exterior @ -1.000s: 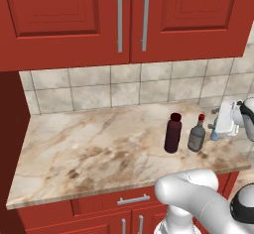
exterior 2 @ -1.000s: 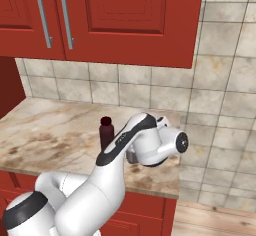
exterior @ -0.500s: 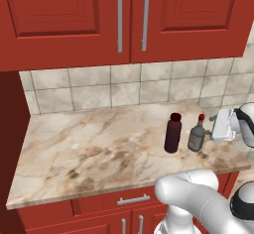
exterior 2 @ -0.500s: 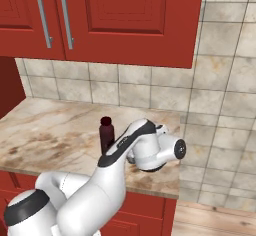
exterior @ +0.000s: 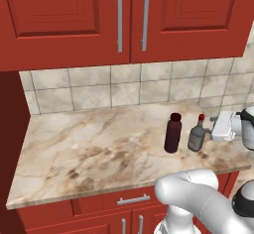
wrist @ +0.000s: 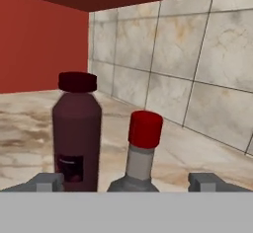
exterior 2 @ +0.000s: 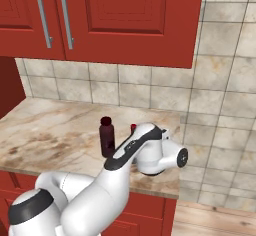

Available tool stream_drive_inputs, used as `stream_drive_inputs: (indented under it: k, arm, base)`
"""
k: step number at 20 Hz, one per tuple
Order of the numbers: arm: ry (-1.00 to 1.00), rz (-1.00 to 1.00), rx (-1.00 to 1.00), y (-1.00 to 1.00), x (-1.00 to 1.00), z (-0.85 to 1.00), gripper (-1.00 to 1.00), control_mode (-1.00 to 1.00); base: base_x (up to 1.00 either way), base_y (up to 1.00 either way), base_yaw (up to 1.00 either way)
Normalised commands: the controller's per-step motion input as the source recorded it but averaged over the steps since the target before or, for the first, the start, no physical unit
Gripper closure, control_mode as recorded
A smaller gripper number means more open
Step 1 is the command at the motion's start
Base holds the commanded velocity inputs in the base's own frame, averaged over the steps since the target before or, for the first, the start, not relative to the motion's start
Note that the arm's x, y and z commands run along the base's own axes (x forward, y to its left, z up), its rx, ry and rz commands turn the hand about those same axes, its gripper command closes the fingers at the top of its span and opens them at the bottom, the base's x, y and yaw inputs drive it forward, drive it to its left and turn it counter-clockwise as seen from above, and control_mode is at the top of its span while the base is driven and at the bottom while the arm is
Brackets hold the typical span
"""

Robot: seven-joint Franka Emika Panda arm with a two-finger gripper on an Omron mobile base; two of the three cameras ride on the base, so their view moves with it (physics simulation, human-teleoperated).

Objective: Place the drinks on the dining counter in a tight cluster.

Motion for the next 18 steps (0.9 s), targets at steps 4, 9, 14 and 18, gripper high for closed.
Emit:
stream_drive_inputs:
  k: [4,9,14,18]
  arm:
    - [0.0,0.0,0.01,-0.04,0.14,0.0,-1.0,-1.0]
    - [0.0,0.0,0.0,0.0,0.2,0.0,-1.0,-1.0]
    - [0.0,0.0,0.0,0.02,-0.02,0.0,-1.0,-1.0]
    - [0.0,0.0,0.0,0.24,-0.11,-0.06,-1.0,-1.0]
  base:
    - [0.0,0.0,0.0]
    - [0.0,0.0,0.0]
    - [0.0,0.0,0.0]
    - [0.0,0.0,0.0]
